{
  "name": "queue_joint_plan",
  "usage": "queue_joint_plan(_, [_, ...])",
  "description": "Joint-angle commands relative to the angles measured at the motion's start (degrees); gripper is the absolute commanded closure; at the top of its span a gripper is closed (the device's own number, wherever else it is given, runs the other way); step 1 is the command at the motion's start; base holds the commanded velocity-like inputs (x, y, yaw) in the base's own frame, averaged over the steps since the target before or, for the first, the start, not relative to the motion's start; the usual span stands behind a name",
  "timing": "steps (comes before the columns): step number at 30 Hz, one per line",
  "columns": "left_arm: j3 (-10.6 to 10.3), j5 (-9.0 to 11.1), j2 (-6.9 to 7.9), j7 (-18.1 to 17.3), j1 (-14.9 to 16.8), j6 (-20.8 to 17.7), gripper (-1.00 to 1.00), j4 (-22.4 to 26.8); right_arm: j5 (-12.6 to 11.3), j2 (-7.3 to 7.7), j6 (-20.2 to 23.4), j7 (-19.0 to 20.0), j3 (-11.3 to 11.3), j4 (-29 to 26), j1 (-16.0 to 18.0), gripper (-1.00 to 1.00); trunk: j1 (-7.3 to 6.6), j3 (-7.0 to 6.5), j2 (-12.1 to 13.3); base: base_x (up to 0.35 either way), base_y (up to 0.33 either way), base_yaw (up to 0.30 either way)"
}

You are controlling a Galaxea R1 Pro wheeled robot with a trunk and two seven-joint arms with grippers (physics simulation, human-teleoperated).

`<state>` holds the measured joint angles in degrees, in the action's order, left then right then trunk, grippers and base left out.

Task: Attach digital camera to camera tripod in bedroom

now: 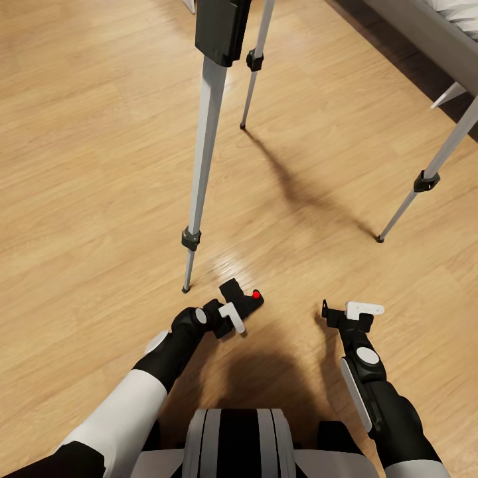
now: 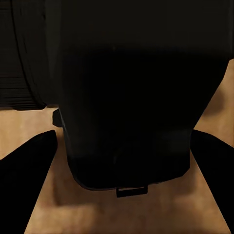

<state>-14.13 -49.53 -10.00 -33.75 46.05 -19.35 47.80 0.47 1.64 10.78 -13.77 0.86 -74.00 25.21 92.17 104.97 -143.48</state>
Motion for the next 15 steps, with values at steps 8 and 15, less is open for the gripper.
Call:
queue_joint_plan(8, [-0.02, -0.42, 0.00, -0.34, 0.01, -0.16, 1.00, 0.35, 0.05, 0.03, 0.38, -0.24, -0.07, -0.09, 0.01, -1.00, 0.00, 0.03, -0.01, 0.000, 0.000, 0.000])
queue_joint_plan(15, [-0.02, -0.27, 0.00, -0.35, 0.01, -0.21, 1.00, 0.53, 0.05, 0.03, 0.38, -0.22, -0.07, -0.09, 0.01, -1.00, 0.00, 0.03, -0.01, 0.000, 0.000, 0.000])
